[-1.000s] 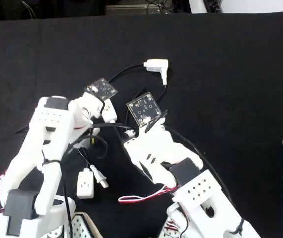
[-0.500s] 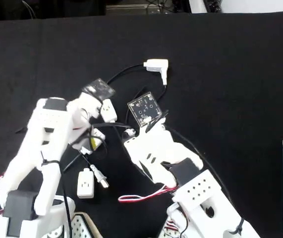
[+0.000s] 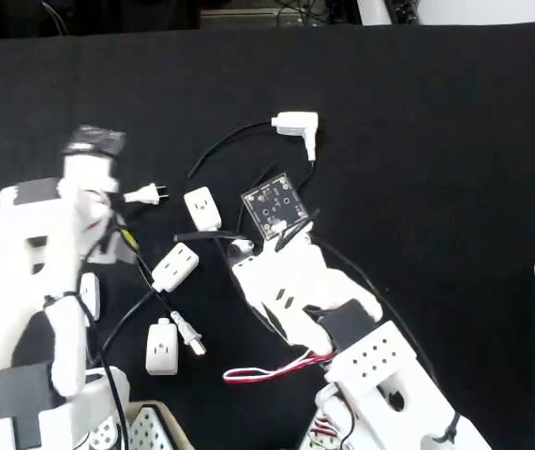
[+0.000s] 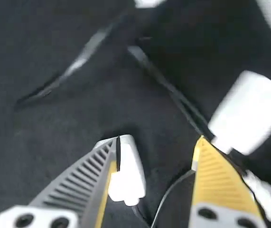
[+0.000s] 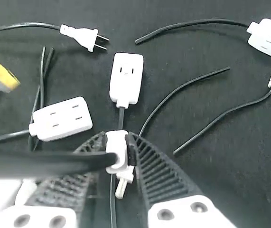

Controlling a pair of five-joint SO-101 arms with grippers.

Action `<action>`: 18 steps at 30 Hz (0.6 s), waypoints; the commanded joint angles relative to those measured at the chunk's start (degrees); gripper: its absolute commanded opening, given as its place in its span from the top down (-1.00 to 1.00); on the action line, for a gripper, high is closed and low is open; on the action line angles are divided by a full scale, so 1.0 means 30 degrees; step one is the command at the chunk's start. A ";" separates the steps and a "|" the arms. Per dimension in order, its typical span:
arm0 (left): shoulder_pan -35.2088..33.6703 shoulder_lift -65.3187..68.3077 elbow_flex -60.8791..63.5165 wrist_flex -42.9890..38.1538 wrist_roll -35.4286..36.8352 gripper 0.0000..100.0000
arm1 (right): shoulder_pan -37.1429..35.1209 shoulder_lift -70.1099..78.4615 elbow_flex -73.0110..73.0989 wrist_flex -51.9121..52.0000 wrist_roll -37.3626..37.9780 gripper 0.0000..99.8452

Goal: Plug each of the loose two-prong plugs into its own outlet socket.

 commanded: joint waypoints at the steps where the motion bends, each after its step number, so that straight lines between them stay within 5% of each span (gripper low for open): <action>1: -0.2418 -0.0674 0.0073 -0.1788 0.2432 0.49 | -0.1026 -0.0044 0.0308 -0.2022 0.0029 0.98; 10: -0.2711 -0.0674 0.3824 -0.6418 0.4982 0.49 | -0.3663 0.0747 0.0689 -0.4952 0.0029 0.98; 18: -0.2828 -0.0674 0.6081 -0.9524 0.5011 0.49 | -0.3810 0.7575 -0.0923 -0.8498 0.1260 0.98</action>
